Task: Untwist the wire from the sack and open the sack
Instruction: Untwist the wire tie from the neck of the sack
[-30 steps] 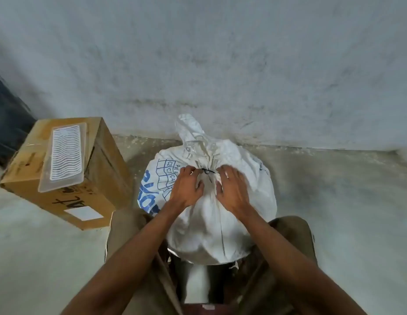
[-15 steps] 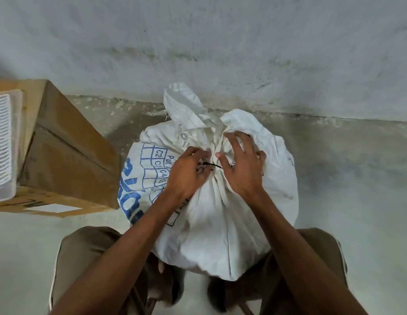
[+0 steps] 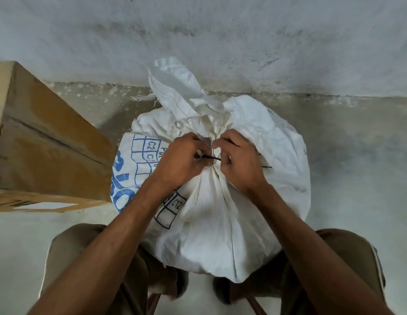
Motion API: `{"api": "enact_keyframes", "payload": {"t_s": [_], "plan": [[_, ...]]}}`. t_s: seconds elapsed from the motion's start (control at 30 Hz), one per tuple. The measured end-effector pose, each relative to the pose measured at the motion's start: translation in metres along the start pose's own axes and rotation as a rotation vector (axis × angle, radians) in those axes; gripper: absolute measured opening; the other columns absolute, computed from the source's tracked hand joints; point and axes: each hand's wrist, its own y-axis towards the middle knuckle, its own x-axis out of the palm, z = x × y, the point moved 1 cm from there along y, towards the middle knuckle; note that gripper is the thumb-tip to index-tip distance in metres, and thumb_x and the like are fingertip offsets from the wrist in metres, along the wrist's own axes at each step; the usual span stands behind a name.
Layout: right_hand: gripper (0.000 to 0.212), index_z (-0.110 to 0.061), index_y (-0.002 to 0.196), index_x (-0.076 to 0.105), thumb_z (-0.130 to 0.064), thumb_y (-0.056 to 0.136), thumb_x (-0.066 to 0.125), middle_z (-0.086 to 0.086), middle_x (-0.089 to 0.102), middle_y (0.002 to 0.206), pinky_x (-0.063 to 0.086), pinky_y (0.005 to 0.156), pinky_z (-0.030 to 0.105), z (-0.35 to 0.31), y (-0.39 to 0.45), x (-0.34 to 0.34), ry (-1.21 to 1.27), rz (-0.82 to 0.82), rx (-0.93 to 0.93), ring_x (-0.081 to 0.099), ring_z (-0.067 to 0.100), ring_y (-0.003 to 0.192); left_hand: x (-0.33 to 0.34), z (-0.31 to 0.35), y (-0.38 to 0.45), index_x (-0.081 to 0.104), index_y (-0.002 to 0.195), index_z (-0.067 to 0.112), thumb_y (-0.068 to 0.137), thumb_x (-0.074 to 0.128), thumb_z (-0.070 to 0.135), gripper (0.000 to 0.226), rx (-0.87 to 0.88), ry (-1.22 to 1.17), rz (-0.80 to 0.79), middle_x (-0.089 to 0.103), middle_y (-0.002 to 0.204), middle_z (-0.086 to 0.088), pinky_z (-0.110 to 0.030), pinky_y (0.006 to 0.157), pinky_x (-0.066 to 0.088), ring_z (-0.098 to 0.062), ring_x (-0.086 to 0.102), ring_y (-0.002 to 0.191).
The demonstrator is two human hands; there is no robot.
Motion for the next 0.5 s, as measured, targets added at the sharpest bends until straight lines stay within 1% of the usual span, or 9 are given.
{"api": "enact_keyframes", "payload": {"t_s": [0.07,0.17,0.23,0.37,0.5], "plan": [[0.031,-0.009,0.094,0.072,0.011,0.077,0.055,0.002,0.059,0.097,0.054,0.066,0.039,-0.001,0.001,-0.003,-0.005,-0.043,0.019,0.060,0.019,0.081,0.000,-0.001,0.001,0.078,0.095,0.025,0.079,0.083,0.030,0.018,0.016,0.038,-0.016,0.063,0.101,0.003,-0.038,0.076,0.056,-0.013,0.064,0.083],[0.017,-0.014,0.094,0.071,-0.005,0.086,0.059,-0.002,0.059,0.101,0.056,0.070,0.040,-0.003,-0.001,-0.006,-0.042,-0.093,0.079,0.062,0.021,0.086,0.004,-0.001,0.000,0.077,0.104,0.026,0.081,0.081,0.034,0.025,0.038,0.122,-0.037,0.061,0.107,0.000,-0.041,0.080,0.055,-0.020,0.063,0.092],[0.016,-0.020,0.097,0.072,-0.012,0.089,0.061,-0.006,0.060,0.104,0.058,0.070,0.040,-0.001,-0.003,-0.006,-0.057,-0.114,0.122,0.064,0.020,0.091,0.006,-0.001,-0.001,0.077,0.104,0.026,0.081,0.080,0.035,0.025,0.034,0.130,-0.044,0.060,0.106,0.000,-0.042,0.080,0.055,-0.020,0.063,0.092],[0.024,-0.026,0.103,0.071,-0.010,0.088,0.063,-0.012,0.061,0.107,0.060,0.070,0.041,0.006,-0.004,-0.004,-0.044,-0.130,0.154,0.065,0.018,0.095,0.006,-0.001,-0.001,0.077,0.097,0.025,0.081,0.080,0.035,0.020,0.011,0.109,-0.028,0.059,0.101,0.002,-0.040,0.076,0.056,-0.017,0.062,0.087],[0.018,-0.025,0.092,0.067,-0.008,0.086,0.065,-0.014,0.059,0.104,0.059,0.062,0.040,0.010,-0.004,-0.006,-0.056,-0.112,0.159,0.064,0.016,0.089,0.009,-0.002,-0.001,0.074,0.098,0.025,0.083,0.078,0.032,0.017,0.034,0.127,-0.029,0.058,0.104,0.004,-0.040,0.074,0.057,-0.017,0.062,0.087]]}}
